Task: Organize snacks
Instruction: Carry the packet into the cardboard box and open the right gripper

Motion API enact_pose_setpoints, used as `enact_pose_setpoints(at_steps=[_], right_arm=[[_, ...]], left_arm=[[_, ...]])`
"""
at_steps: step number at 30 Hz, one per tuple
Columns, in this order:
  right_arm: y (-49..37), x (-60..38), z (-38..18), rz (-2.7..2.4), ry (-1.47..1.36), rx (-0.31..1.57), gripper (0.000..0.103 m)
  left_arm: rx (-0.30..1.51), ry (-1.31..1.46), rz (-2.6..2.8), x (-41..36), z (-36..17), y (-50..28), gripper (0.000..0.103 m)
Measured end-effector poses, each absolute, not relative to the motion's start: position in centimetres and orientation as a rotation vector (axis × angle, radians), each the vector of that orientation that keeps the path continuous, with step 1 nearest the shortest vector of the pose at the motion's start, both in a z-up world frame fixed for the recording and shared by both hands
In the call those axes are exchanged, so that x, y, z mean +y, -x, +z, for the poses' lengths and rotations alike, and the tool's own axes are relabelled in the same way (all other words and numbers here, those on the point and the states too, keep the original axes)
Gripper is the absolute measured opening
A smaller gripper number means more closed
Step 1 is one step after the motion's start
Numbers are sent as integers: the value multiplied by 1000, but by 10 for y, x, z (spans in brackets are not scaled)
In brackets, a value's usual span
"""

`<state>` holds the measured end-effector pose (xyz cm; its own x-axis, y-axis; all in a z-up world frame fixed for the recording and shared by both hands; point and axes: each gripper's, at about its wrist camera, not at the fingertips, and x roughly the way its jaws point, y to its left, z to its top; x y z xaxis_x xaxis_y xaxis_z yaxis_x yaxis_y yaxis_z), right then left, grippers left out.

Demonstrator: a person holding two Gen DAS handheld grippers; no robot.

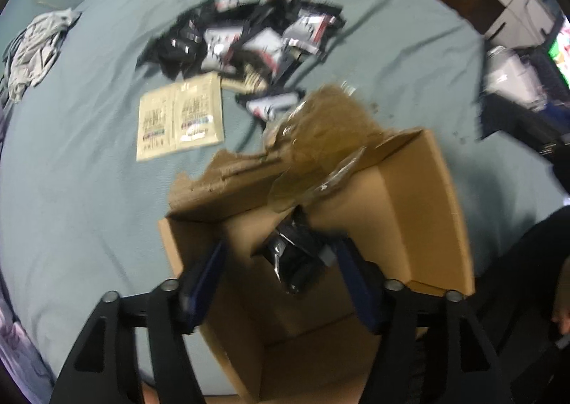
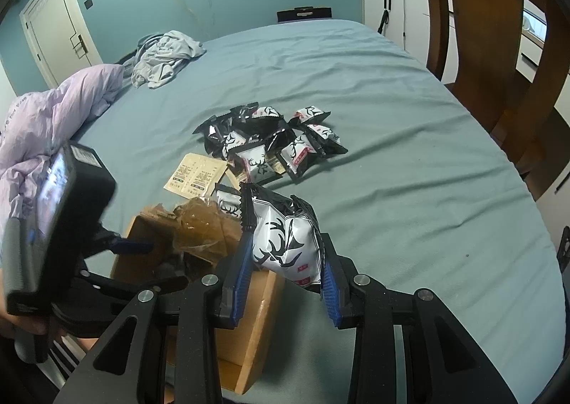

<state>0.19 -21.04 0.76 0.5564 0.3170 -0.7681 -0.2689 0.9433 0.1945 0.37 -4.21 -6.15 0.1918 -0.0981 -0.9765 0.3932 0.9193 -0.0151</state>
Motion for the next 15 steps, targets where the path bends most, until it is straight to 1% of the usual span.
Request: enact_pose_setpoints(at_steps=[5,11,15], right_arm=[[-4,-209,7,366,-70,934,34],[-6,-190,-4,481,-55,1024,34],[-8,-171,-10,524,-26,1052,34]], left_arm=[[1204,-233,-295,-22,-22,-4,80],[1104,-201,-137,14,1,-18,81],[1061,-214,-60,29,4,-26,81]])
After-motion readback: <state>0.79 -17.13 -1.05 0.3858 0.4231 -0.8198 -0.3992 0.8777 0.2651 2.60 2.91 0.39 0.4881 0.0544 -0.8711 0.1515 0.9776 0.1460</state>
